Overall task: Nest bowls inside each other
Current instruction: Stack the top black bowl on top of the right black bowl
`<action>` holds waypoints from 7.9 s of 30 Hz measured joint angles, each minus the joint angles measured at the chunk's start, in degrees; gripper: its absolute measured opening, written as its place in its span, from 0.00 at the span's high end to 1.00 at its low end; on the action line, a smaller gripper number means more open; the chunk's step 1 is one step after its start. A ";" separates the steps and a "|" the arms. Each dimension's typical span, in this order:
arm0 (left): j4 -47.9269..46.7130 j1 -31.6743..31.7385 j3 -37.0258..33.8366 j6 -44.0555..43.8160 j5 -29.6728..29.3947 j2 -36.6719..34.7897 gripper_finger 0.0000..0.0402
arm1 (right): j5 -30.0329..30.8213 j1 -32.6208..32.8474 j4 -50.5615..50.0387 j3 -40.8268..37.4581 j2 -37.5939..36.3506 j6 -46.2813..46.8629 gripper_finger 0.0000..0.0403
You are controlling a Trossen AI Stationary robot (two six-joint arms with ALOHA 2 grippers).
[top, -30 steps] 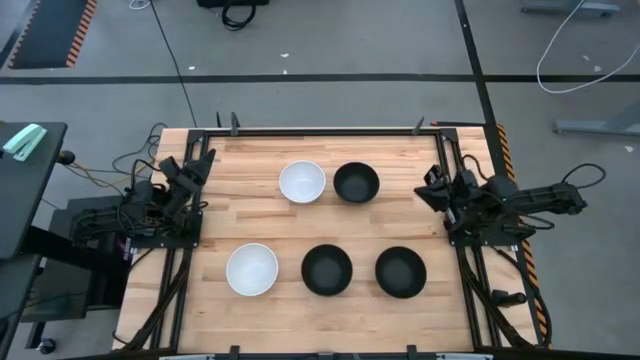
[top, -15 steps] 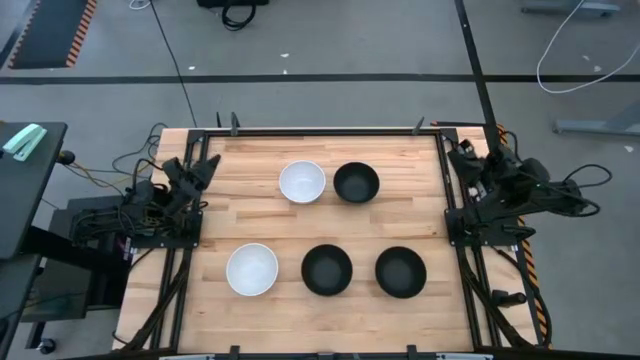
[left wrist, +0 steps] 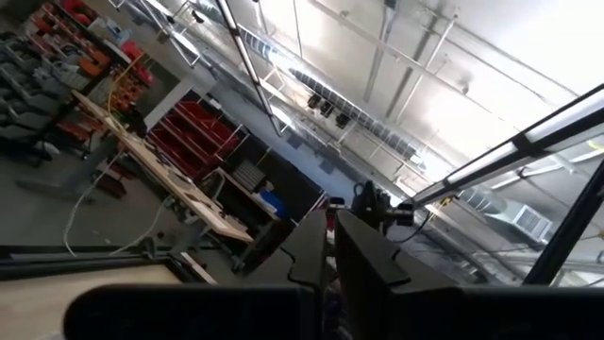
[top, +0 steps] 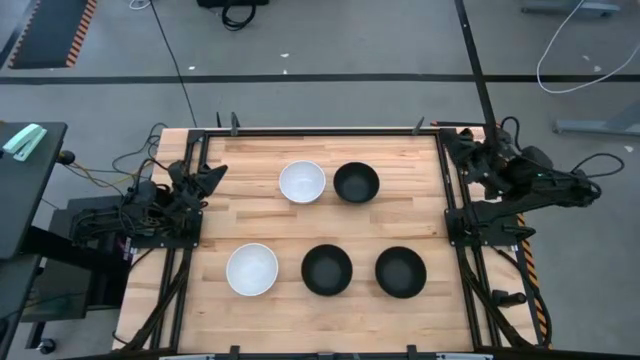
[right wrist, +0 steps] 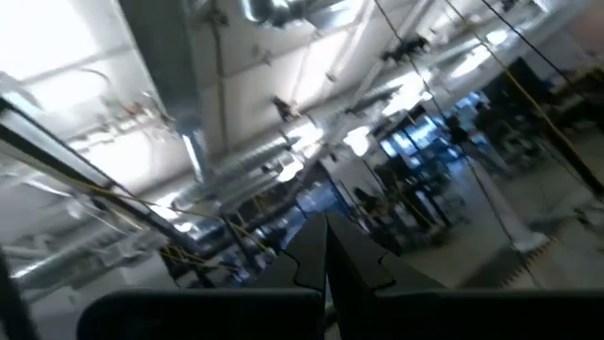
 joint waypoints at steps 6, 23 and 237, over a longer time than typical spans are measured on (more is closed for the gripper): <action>-0.01 0.00 0.00 0.70 0.16 0.00 0.94 | 6.43 0.00 -14.34 7.81 6.66 3.25 0.94; -0.90 -0.02 0.00 0.83 0.19 0.00 0.94 | 9.08 -5.37 -67.80 26.42 22.18 31.22 0.73; -26.88 0.01 0.00 -4.28 0.20 0.01 0.97 | -33.42 14.08 -73.54 6.45 45.80 83.88 0.99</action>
